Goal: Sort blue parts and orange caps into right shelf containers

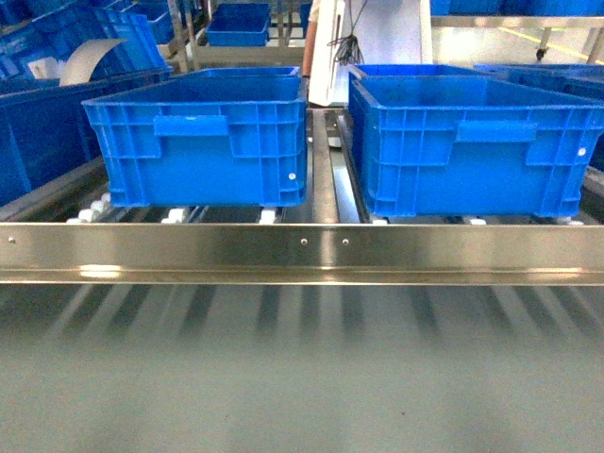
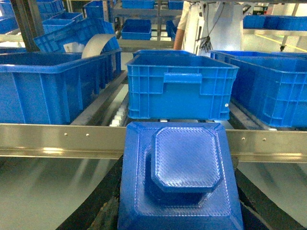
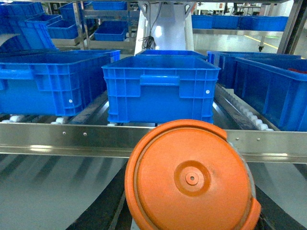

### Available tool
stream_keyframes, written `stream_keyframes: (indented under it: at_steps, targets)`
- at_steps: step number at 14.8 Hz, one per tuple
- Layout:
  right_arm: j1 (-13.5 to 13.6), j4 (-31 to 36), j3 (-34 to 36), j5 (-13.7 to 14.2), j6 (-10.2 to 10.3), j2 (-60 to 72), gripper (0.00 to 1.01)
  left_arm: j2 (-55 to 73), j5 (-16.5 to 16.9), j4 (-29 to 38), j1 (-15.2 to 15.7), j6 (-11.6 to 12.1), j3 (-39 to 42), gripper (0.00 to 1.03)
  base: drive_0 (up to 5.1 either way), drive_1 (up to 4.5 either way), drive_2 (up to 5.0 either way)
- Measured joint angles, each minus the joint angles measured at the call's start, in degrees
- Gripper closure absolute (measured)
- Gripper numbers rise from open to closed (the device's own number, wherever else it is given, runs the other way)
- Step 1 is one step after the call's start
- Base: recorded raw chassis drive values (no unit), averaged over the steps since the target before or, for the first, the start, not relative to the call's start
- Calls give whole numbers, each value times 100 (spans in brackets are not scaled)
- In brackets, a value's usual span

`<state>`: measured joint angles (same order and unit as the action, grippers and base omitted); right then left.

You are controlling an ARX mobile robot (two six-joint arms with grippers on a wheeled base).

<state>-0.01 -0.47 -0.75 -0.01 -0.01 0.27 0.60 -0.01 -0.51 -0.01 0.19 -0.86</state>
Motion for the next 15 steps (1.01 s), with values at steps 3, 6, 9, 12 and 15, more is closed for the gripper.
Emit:
stream_keyframes:
  at_steps: [3, 6, 9, 12, 15]
  targets:
    - [0, 7, 0, -2, 4, 0, 57, 0, -7, 7, 0, 0, 0, 59, 0, 0, 0]
    - [0, 7, 0, -2, 0, 0, 57, 0, -4, 4, 0, 0, 0, 59, 0, 0, 0]
    - [0, 7, 0, -2, 0, 0, 57, 0, 0, 4, 0, 0, 0, 59, 0, 0, 0]
    - [0, 9, 0, -2, 0, 0, 57, 0, 0, 7, 0, 0, 0, 59, 0, 0, 0]
    - [0, 7, 0, -2, 0, 0, 57, 0, 0, 7, 0, 0, 0, 59, 0, 0, 0]
